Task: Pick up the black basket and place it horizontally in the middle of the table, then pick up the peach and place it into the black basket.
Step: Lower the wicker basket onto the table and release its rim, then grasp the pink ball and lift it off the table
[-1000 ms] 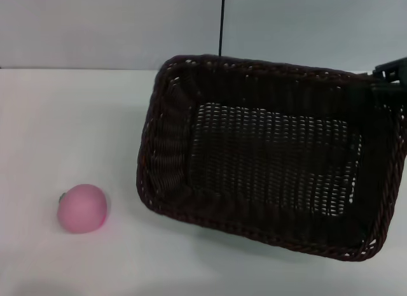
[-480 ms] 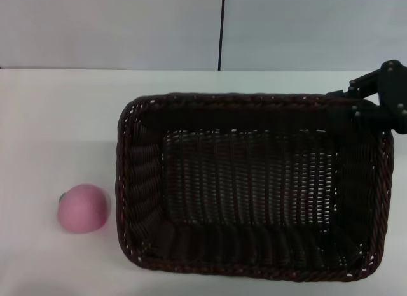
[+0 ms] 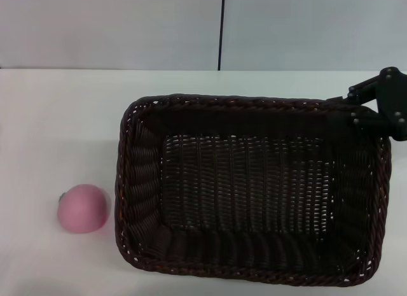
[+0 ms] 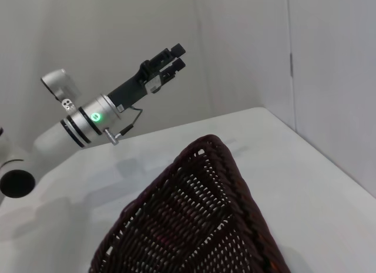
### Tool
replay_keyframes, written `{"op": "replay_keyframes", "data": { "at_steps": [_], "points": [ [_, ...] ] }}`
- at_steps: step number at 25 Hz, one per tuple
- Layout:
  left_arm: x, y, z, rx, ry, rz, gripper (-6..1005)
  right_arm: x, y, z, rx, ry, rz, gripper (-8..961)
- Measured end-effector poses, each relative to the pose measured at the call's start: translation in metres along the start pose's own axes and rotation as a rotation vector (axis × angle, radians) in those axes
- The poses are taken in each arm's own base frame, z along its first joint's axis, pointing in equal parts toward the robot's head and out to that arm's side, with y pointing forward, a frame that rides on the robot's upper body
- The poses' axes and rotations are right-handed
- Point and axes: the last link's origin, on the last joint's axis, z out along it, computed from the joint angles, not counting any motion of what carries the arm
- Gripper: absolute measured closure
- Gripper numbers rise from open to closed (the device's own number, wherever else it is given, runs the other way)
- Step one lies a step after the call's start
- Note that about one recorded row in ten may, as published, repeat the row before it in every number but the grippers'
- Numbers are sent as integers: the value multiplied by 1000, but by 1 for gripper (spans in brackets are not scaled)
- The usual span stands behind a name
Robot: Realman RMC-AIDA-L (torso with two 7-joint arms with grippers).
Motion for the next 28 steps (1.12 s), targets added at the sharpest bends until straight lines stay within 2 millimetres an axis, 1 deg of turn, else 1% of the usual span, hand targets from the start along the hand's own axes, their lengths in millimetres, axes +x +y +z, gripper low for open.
{"op": "replay_keyframes", "data": {
  "at_steps": [5,8,13,15,17,18,20,22,24,25,27,28],
  "points": [
    [-2,2,0,-1,-3,-10,322,2,-3,2,25,3,-19,744],
    [-4,3,-1,-6,-14,-13,322,-1,-8,3,47,10,-26,744],
    [-5,4,-3,-6,-23,-16,323,-6,-16,9,75,14,-58,679],
    [-6,4,-4,-4,-25,-16,323,-8,-18,10,90,5,-70,627],
    [-7,4,-5,-4,-30,-15,323,-12,-23,13,127,-25,-95,575],
    [-7,4,-5,-5,-34,-16,323,-16,-27,14,173,-77,-121,549],
    [-9,5,-5,-9,-44,-17,324,-16,-28,13,197,-103,-128,549],
    [-9,5,-6,-9,-48,-18,324,-12,-29,12,247,-152,-128,549],
    [-10,5,-7,-10,-55,-18,324,1,-28,6,329,-239,-100,549],
    [-10,5,-7,-13,-59,-19,324,1,-28,6,329,-239,-100,549],
    [-10,5,-8,-25,-72,-16,324,16,-21,-5,413,-337,-61,549],
    [-10,5,-9,-45,-91,-5,324,29,-14,-17,503,-434,-34,549]
  ]
}}
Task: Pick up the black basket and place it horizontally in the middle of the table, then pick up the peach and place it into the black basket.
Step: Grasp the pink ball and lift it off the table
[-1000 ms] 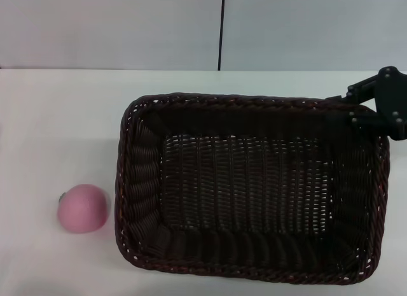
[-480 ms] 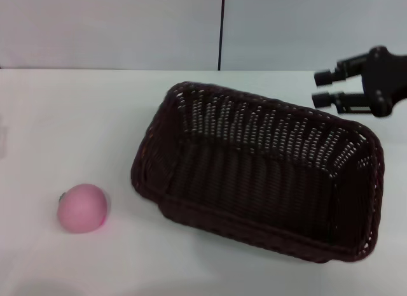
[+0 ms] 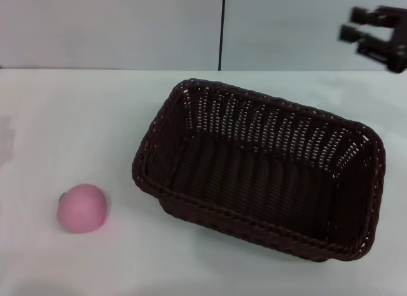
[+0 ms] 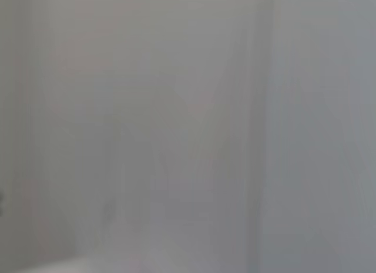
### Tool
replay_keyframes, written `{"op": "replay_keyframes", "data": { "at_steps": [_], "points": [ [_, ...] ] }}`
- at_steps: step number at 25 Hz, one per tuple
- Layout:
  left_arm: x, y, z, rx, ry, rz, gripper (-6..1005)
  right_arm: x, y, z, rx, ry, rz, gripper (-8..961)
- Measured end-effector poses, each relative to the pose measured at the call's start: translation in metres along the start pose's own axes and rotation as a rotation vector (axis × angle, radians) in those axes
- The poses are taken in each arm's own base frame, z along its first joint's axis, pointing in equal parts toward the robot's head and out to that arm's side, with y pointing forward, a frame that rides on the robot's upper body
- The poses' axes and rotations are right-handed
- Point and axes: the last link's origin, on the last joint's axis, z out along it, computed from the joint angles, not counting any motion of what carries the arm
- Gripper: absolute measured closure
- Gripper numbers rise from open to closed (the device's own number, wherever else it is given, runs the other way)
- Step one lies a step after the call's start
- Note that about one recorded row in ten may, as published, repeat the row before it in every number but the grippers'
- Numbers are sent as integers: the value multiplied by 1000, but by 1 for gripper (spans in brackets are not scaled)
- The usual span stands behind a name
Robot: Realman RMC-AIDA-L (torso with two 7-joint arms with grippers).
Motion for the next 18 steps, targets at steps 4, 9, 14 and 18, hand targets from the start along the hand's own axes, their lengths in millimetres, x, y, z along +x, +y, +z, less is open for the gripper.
{"op": "replay_keyframes", "data": {
  "at_steps": [4,9,14,18],
  "points": [
    [1,0,-2,-58,-55,46,325,11,2,-31,155,-121,56,548],
    [5,-3,-6,-214,-214,121,316,32,6,-81,409,-302,180,548],
    [12,2,-21,-424,-401,191,308,54,15,-97,515,-334,247,548],
    [10,3,-28,-479,-473,202,301,58,14,-95,547,-331,268,477]
  ]
}}
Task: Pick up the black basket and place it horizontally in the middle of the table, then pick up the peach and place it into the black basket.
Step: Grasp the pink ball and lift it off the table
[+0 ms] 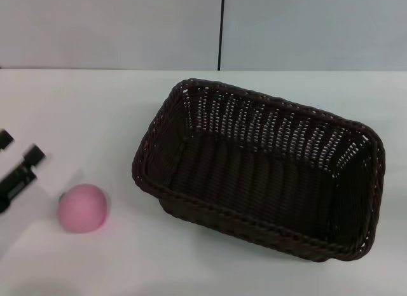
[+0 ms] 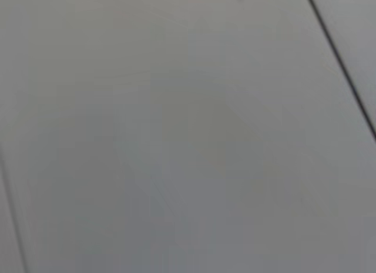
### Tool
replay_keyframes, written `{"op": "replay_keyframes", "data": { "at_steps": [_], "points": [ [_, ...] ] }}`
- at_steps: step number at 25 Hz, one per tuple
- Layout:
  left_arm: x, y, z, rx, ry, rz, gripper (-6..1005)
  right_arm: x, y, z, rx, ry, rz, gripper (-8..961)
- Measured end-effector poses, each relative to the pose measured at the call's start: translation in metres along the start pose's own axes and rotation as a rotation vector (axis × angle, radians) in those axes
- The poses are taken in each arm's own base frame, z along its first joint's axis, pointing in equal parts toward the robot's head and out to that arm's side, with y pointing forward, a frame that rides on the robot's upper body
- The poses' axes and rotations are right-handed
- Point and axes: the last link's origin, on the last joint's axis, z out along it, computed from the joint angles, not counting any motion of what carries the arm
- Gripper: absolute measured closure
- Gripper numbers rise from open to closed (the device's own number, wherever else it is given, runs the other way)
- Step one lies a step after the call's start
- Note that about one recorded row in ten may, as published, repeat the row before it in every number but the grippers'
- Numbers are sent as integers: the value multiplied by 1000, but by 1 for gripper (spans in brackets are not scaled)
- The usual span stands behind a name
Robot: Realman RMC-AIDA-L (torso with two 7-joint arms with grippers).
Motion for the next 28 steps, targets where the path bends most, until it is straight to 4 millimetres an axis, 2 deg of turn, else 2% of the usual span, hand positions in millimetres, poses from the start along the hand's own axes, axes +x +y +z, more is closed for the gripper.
{"op": "replay_keyframes", "data": {
  "at_steps": [1,4,5,8,10,13,24,28],
  "points": [
    [-11,6,-10,-34,-90,18,278,1,-2,0,19,-2,4,460],
    [-11,6,-10,-34,-90,18,209,3,-4,1,49,-4,14,409],
    [-19,10,-17,-37,-137,25,186,6,-5,3,68,-1,24,392],
    [-19,10,-17,-37,-137,25,205,8,-7,9,81,9,32,342],
    [-37,19,-27,-67,-245,13,218,8,-7,13,81,10,32,342],
    [-40,21,-27,-71,-260,10,237,8,-6,16,76,9,35,342],
    [-56,18,-14,-59,-335,13,308,14,-5,20,87,16,58,342],
    [-57,16,-10,-50,-346,18,502,17,-4,19,94,21,69,342]
  ]
}}
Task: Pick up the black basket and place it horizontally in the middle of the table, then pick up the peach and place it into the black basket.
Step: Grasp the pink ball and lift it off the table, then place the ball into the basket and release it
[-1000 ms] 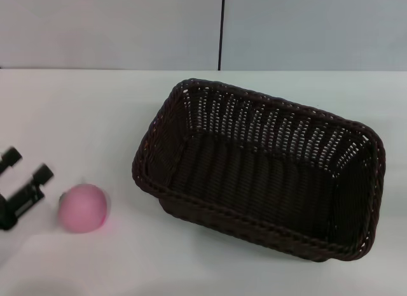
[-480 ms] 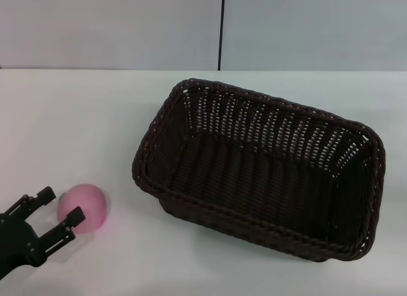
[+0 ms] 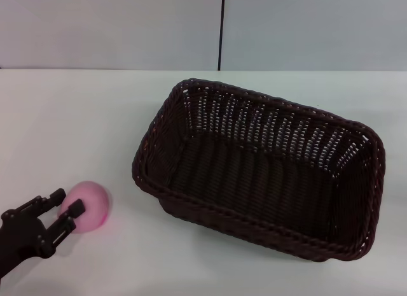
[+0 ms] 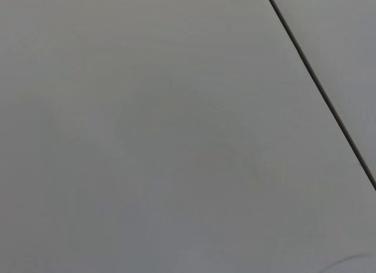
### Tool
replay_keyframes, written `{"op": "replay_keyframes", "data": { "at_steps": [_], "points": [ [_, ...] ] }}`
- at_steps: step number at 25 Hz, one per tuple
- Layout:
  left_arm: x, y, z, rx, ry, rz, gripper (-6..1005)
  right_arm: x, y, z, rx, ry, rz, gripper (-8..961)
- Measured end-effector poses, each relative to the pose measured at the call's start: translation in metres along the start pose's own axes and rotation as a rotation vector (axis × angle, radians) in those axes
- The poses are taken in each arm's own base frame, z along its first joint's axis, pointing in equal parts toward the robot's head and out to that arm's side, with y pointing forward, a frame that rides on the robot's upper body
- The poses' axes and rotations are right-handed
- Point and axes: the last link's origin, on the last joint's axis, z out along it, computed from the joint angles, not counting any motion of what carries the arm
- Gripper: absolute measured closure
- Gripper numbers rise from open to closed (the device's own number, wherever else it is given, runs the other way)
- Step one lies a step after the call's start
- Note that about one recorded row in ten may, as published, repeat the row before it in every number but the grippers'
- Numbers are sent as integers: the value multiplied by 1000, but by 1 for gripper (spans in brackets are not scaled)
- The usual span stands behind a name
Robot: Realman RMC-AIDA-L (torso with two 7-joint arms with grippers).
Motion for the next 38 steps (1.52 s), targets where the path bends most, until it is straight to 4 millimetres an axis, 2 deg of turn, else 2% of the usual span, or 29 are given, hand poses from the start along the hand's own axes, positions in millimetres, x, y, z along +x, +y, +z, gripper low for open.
{"op": "replay_keyframes", "data": {
  "at_steps": [7,12,14,15,20,24,25,26,27,29,32,38],
  "points": [
    [2,0,1,-8,11,9,731,5,-2,-3,21,14,-2,342],
    [9,4,1,-42,55,6,777,5,-2,-3,25,16,-2,342],
    [17,6,2,-64,96,2,795,5,-2,-2,25,16,-2,342],
    [28,8,3,-86,165,-13,804,5,-2,-2,25,16,-2,342],
    [43,9,11,-107,263,-55,855,8,-1,-2,27,20,2,342],
    [63,14,41,-193,343,-86,900,11,-1,-2,35,28,9,342],
    [71,18,55,-235,360,-90,910,11,-1,-2,36,29,9,342],
    [71,18,55,-235,360,-90,916,11,-1,-2,36,29,9,342],
    [78,22,68,-274,365,-85,922,12,-1,-3,38,31,12,342],
    [84,26,79,-315,361,-79,934,14,-1,-3,43,35,17,342],
    [86,30,90,-362,331,-64,952,16,-2,-4,55,42,22,342],
    [82,38,97,-424,262,-29,955,19,-4,-4,70,54,20,342]
  ]
}}
